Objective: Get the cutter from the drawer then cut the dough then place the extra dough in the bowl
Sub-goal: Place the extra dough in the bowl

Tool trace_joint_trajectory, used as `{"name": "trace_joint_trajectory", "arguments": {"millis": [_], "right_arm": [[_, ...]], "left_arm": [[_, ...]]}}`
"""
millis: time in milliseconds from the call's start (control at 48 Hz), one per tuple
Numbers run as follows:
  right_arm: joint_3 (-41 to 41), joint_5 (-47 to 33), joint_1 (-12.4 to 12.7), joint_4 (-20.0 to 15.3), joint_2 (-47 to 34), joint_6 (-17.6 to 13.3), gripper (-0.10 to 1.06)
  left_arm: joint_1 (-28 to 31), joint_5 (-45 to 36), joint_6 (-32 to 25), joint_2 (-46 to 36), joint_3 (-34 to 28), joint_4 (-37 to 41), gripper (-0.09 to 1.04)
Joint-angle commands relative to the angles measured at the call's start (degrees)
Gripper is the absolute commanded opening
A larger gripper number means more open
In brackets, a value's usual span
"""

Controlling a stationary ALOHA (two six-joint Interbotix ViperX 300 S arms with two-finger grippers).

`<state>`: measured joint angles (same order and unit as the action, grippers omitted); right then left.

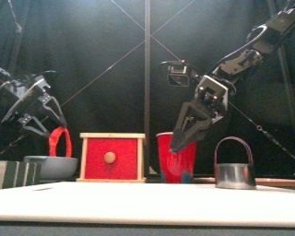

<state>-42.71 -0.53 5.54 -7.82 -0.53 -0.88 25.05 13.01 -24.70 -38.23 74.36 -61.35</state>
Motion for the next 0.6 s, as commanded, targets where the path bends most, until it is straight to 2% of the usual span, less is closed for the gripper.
{"name": "trace_joint_trajectory", "arguments": {"millis": [21,146,229,375,604], "right_arm": [[1.4,-0.2,0.0,0.0,0.9,0.1,0.80],[1.8,-0.2,0.0,0.1,1.1,0.3,0.80],[2.0,-0.9,-0.1,1.2,1.3,0.3,0.80],[1.8,-5.9,-0.2,5.8,2.3,0.1,0.80],[-0.2,-20.9,-0.7,14.0,4.0,-0.1,0.80]], "left_arm": [[-1.3,-0.2,0.2,0.1,-1.5,0.2,0.93],[-3.0,0.7,-0.4,0.1,-1.8,1.8,0.93],[-3.7,1.1,-0.4,0.1,-1.8,6.6,0.93],[-6.8,1.8,0.0,0.0,-2.1,16.7,0.93],[-15.1,9.2,0.0,0.0,-1.2,31.9,0.93]]}}
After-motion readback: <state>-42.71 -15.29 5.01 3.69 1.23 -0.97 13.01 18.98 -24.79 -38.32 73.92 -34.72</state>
